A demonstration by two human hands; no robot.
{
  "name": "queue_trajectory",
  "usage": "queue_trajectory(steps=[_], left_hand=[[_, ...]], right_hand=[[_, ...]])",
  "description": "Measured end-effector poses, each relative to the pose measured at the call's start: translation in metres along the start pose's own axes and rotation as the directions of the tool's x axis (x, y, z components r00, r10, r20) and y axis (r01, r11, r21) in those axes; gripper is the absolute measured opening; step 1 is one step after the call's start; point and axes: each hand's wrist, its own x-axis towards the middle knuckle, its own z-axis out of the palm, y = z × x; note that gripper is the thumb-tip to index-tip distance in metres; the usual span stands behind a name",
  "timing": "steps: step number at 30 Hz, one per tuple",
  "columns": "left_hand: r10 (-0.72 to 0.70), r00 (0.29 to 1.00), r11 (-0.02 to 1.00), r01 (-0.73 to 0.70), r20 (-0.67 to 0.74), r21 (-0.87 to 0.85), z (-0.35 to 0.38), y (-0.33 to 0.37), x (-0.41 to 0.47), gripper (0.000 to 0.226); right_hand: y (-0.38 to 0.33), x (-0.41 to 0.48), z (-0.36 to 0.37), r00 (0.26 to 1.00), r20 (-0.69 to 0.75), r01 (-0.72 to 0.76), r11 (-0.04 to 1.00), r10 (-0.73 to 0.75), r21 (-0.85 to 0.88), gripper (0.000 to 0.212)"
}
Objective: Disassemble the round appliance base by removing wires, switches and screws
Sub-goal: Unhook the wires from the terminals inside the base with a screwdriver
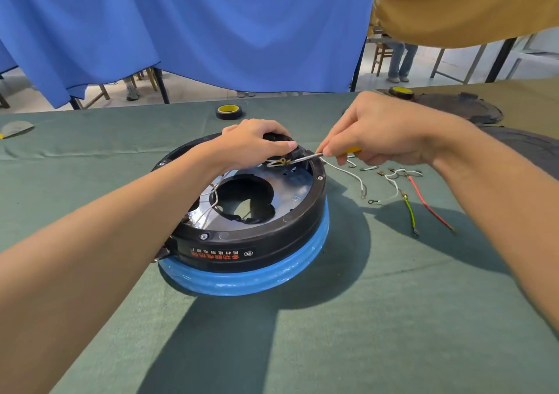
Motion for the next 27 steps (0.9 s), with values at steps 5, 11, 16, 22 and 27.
queue_trajectory(steps=[5, 11, 16, 22, 27], left_hand=[[-0.004, 1.000, 1.000, 0.004, -0.031, -0.003, 0.000, -0.003, 0.000, 0.033], [-0.003, 1.000, 1.000, 0.002, -0.024, -0.009, 0.001, -0.003, 0.001, 0.030], [-0.003, 0.999, 1.000, 0.003, -0.037, 0.007, 0.000, -0.004, 0.002, 0.030], [-0.014, 0.999, 1.000, 0.014, -0.039, 0.007, 0.001, -0.004, 0.002, 0.030], [-0.013, 1.000, 1.000, 0.013, -0.028, 0.011, 0.001, -0.002, 0.000, 0.032]], right_hand=[[0.001, -0.024, 0.025, 0.956, -0.230, 0.104, 0.940, -0.185, -0.324, 0.022], [0.000, -0.031, 0.042, 0.918, -0.275, 0.127, 0.870, -0.285, -0.477, 0.023], [-0.004, -0.036, 0.052, 0.905, -0.244, 0.174, 0.826, -0.348, -0.536, 0.029], [-0.007, -0.038, 0.059, 0.908, -0.252, 0.148, 0.819, -0.335, -0.555, 0.033], [-0.006, -0.032, 0.053, 0.928, -0.233, 0.152, 0.868, -0.290, -0.473, 0.036]])
